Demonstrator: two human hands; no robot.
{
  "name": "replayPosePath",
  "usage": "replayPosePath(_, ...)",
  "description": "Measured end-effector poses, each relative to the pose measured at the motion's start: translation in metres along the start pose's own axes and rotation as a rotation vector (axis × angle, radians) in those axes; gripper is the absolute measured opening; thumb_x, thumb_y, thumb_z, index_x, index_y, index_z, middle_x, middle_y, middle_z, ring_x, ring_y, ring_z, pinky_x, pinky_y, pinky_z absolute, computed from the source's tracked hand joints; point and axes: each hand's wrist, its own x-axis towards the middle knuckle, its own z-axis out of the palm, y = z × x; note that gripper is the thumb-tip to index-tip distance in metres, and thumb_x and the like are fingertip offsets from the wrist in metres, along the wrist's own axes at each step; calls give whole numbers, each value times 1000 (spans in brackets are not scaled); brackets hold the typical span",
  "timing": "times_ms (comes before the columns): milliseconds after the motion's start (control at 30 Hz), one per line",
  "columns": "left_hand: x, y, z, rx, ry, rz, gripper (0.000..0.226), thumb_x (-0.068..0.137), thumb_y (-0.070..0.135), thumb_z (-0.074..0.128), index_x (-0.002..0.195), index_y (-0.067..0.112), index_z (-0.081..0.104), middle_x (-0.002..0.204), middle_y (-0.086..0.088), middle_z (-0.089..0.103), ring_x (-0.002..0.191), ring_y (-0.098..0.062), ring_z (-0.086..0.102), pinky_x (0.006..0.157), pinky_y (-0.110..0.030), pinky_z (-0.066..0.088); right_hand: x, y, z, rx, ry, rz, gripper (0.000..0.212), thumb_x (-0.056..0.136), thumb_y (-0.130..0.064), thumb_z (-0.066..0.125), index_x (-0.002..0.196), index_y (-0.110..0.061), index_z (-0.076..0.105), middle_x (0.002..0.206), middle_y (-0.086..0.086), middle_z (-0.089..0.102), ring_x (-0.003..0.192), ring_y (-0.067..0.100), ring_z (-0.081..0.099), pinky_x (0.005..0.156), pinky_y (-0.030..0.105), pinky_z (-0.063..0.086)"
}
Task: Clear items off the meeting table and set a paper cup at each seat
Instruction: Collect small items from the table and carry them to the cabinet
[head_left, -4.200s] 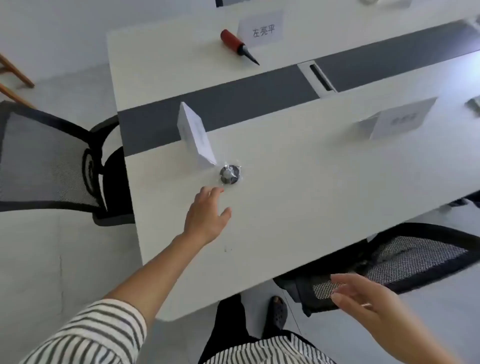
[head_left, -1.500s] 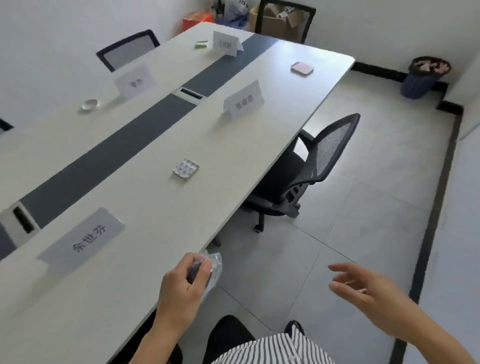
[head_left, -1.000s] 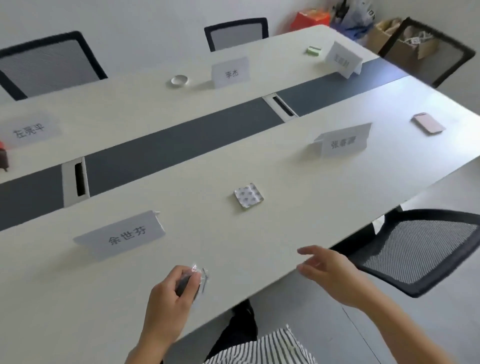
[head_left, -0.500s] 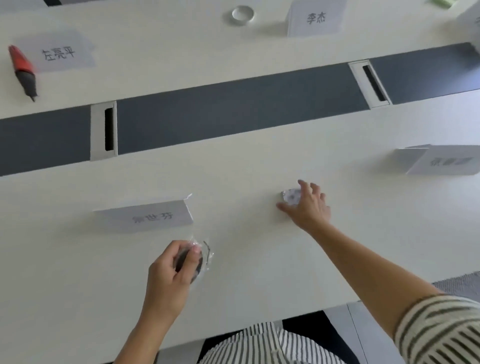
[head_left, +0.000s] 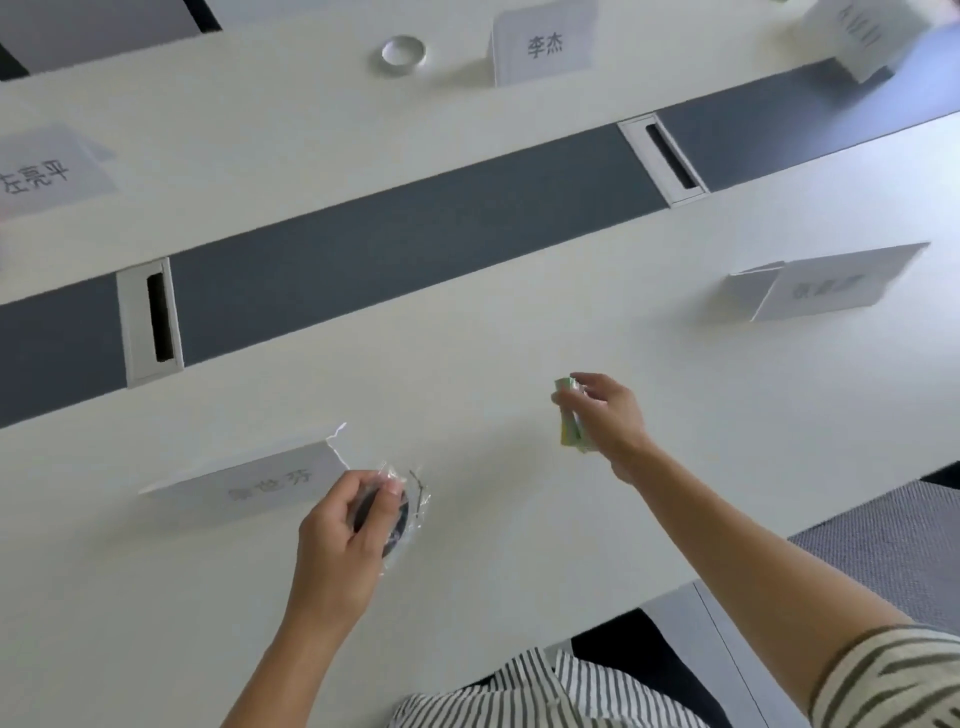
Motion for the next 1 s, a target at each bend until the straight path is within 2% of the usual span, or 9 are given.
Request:
replayPosePath(67, 3, 10, 6, 22, -39, 44, 13, 92, 27, 63, 82, 20, 66, 83, 6, 70, 71, -6, 62, 61, -7, 44, -21, -3, -25, 204, -88, 55, 16, 82, -27, 65, 96, -20, 68, 96, 4, 58, 84, 22, 60, 67, 30, 46)
replayPosePath(167, 3, 27, 22, 48, -105, 110, 13, 93, 23, 60, 82, 19, 65, 82, 8, 70, 69, -6, 62, 59, -8, 44, -55, 4, -67, 449, -162, 117, 30, 76, -32, 52, 98, -19, 66, 104, 4, 58, 96, 28, 69, 69, 35, 44)
replayPosePath(267, -3, 43, 48, 67, -177, 178, 12, 93, 23, 60, 82, 20, 65, 80, 11, 70, 68, -2, 61, 59, -7, 44, -92, 24, -109, 731, -158, 128, 31, 80, -28, 43, 97, -14, 65, 109, 10, 58, 97, 36, 67, 73, 41, 45)
replayPosePath(433, -34, 69, 108, 114, -359, 284, 14, 93, 24, 60, 81, 20, 65, 78, 8, 70, 65, -5, 61, 59, -24, 49, -170, 74, -174, 987, -191, 105, 17, 80, -32, 61, 88, -17, 62, 117, 12, 67, 103, 36, 62, 87, 52, 46)
replayPosePath(533, -66, 82, 150, 158, -475, 364, 13, 92, 26, 61, 81, 22, 66, 79, 8, 71, 69, -8, 64, 62, -27, 50, -217, 120, -209, 936, -79, 89, 18, 77, -24, 69, 89, -15, 60, 121, 16, 68, 99, 35, 65, 84, 52, 51)
replayPosePath(633, -113, 91, 196, 190, -579, 440, 14, 92, 27, 62, 81, 22, 66, 79, 8, 70, 70, -13, 64, 60, -18, 49, -268, 176, -245, 784, 79, 105, 17, 79, -24, 69, 91, -14, 63, 119, 14, 68, 93, 29, 67, 81, 47, 53)
replayPosePath(800, -201, 86, 268, 250, -737, 545, 16, 87, 39, 63, 78, 26, 65, 75, 9, 69, 66, -6, 62, 57, -9, 44, -351, 277, -298, 565, 328, 200, 14, 95, -22, 54, 102, -16, 65, 112, 9, 66, 92, 21, 67, 81, 39, 54)
replayPosePath(900, -244, 76, 304, 329, -847, 588, 15, 91, 24, 64, 77, 23, 67, 73, 5, 69, 65, -9, 61, 57, -10, 44, -393, 326, -327, 524, 456, 276, 13, 96, -23, 52, 100, -18, 64, 108, 11, 66, 99, 23, 65, 80, 37, 53)
replayPosePath(1000, -278, 79, 335, 376, -974, 620, 14, 92, 23, 62, 79, 20, 68, 75, -1, 68, 67, -13, 62, 58, -14, 45, -417, 356, -351, 536, 529, 304, 12, 96, -23, 53, 98, -18, 63, 103, 10, 65, 99, 23, 64, 80, 37, 52)
